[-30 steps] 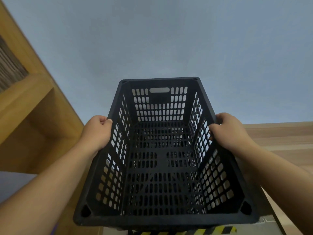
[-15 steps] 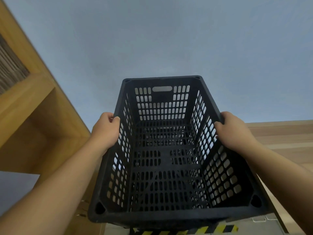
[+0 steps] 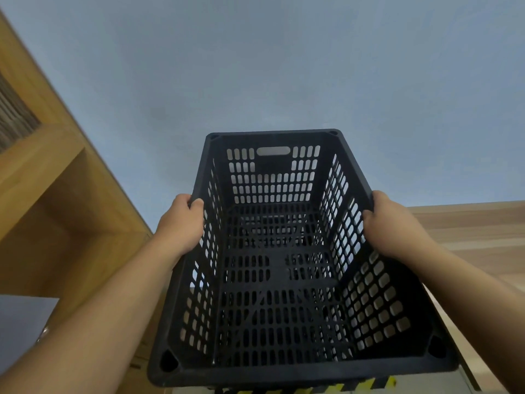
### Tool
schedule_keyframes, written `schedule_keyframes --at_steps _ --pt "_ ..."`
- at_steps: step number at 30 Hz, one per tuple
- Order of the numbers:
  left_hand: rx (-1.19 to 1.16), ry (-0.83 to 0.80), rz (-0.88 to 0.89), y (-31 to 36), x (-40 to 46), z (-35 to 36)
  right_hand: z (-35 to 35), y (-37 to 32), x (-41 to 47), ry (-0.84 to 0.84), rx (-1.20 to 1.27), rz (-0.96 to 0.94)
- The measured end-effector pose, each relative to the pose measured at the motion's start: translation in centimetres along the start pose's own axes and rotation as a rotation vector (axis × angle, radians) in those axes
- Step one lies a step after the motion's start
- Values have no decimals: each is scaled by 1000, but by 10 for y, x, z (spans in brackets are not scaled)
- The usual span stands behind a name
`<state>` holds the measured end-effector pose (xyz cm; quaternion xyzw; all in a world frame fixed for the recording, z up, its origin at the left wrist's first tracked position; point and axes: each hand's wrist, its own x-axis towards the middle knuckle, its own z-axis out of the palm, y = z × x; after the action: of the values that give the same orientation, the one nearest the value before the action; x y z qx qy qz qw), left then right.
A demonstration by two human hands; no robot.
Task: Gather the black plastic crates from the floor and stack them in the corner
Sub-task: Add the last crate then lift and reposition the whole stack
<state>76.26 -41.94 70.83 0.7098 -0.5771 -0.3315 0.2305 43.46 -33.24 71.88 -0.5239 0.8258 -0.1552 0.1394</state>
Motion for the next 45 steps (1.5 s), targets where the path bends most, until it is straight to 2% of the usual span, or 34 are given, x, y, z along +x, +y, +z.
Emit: schedule_keyframes --at_steps 7,13,28,37,45 --pt "-10 -60 -23 5 2 -4 1 -1 -7 -3 -66 5" --pt "-3 -42 -13 3 -2 0 6 -1 -1 23 -83 37" --pt "-72 -5 -53 6 -21 9 0 13 15 47 -136 -83" --pt "-146 76 -126 5 -51 26 -11 24 32 -7 -158 -190" --pt "-254 218 -204 5 -76 48 -16 24 71 -76 -165 -322"
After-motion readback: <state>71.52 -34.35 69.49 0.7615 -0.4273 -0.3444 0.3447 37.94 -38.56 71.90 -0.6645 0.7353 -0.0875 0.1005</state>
